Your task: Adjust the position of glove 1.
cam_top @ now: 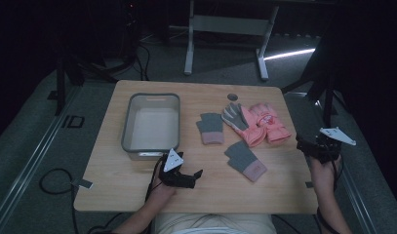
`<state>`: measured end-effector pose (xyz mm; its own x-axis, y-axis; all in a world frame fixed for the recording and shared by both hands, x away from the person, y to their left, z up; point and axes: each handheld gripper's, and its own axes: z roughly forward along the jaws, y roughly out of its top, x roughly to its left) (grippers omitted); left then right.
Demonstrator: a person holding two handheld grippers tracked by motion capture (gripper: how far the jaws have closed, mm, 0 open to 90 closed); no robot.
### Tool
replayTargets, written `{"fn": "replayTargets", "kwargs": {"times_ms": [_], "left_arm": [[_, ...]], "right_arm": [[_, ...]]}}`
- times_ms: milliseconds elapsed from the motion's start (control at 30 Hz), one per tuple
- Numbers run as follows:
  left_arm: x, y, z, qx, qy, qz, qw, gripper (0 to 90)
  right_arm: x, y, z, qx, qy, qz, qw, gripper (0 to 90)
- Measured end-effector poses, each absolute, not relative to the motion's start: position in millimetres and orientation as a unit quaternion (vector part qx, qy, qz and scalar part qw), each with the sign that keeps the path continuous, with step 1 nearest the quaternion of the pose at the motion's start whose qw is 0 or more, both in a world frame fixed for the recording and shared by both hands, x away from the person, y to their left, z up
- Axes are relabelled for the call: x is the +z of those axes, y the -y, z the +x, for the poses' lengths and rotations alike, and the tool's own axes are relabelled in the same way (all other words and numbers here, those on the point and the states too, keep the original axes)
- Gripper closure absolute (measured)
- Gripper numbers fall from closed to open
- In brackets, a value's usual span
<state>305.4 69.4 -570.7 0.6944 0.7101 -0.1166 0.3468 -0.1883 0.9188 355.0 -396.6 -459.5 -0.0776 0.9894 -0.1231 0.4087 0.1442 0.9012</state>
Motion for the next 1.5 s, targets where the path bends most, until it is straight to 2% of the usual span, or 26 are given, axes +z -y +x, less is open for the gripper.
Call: {"fn": "replayTargets", "kwargs": {"times_ms": [133,400,767,967,1267,1367,1500], "left_arm": [[-570,-68,304,0.182,-0.344,0.756,0.527,0.0],[-570,-65,300,0.185,-0.322,0.775,0.511,2.0],[-570,-67,302,0.177,-0.332,0.769,0.516,2.0],[-570,-67,301,0.179,-0.332,0.77,0.515,1.9],[-570,-68,302,0.174,-0.333,0.768,0.519,1.8],[-570,-68,302,0.174,-0.333,0.768,0.519,1.9],[-570,-68,302,0.175,-0.331,0.768,0.52,1.8]], "right_arm": [[-445,384,360,0.356,-0.646,0.534,0.413,14.5],[-429,360,378,0.37,-0.684,0.521,0.352,13.3],[-418,322,390,0.409,-0.707,0.483,0.316,11.3],[-416,295,398,0.416,-0.726,0.456,0.303,22.1],[-418,259,407,0.419,-0.75,0.428,0.281,25.6],[-421,244,410,0.413,-0.755,0.423,0.284,33.3],[-426,228,415,0.414,-0.762,0.412,0.28,35.8]]}}
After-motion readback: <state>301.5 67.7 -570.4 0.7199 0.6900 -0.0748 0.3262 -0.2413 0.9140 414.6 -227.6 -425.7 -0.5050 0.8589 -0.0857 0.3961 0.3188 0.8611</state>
